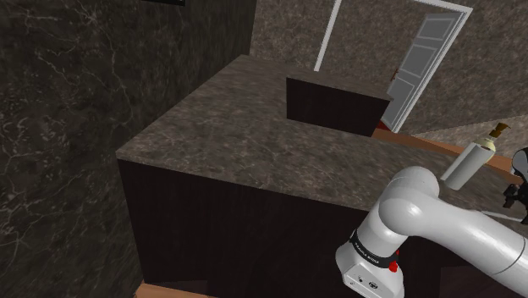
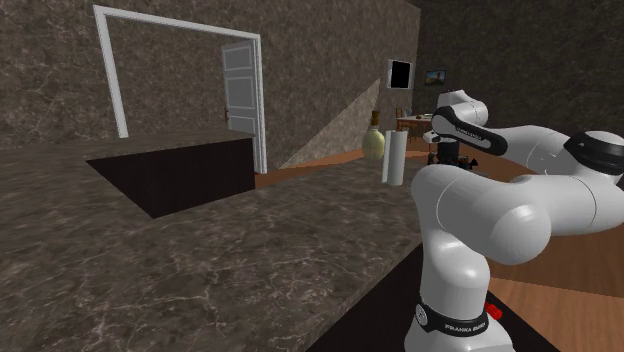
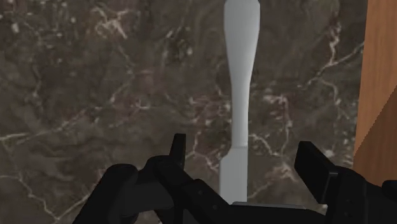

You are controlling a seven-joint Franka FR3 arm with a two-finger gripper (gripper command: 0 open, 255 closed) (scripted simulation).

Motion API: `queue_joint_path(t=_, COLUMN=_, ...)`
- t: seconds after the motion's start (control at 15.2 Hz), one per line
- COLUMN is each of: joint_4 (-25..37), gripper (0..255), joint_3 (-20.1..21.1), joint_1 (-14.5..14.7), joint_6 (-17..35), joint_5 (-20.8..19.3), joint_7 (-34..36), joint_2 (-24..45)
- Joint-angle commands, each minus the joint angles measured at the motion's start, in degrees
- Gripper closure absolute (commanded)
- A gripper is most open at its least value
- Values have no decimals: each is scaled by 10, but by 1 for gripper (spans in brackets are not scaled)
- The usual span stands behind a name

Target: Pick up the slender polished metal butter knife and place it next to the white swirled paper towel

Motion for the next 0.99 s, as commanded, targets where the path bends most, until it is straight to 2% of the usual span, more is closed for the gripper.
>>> queue_joint_path(t=0.0, joint_4=0, gripper=0, joint_3=0, joint_1=0, joint_6=0, joint_5=0, joint_7=0, joint_2=0)
queue_joint_path(t=0.13, joint_4=0, gripper=0, joint_3=0, joint_1=0, joint_6=0, joint_5=0, joint_7=0, joint_2=0)
queue_joint_path(t=0.4, joint_4=8, gripper=0, joint_3=40, joint_1=9, joint_6=-35, joint_5=34, joint_7=4, joint_2=31)
queue_joint_path(t=0.92, joint_4=8, gripper=0, joint_3=40, joint_1=9, joint_6=-35, joint_5=34, joint_7=4, joint_2=31)
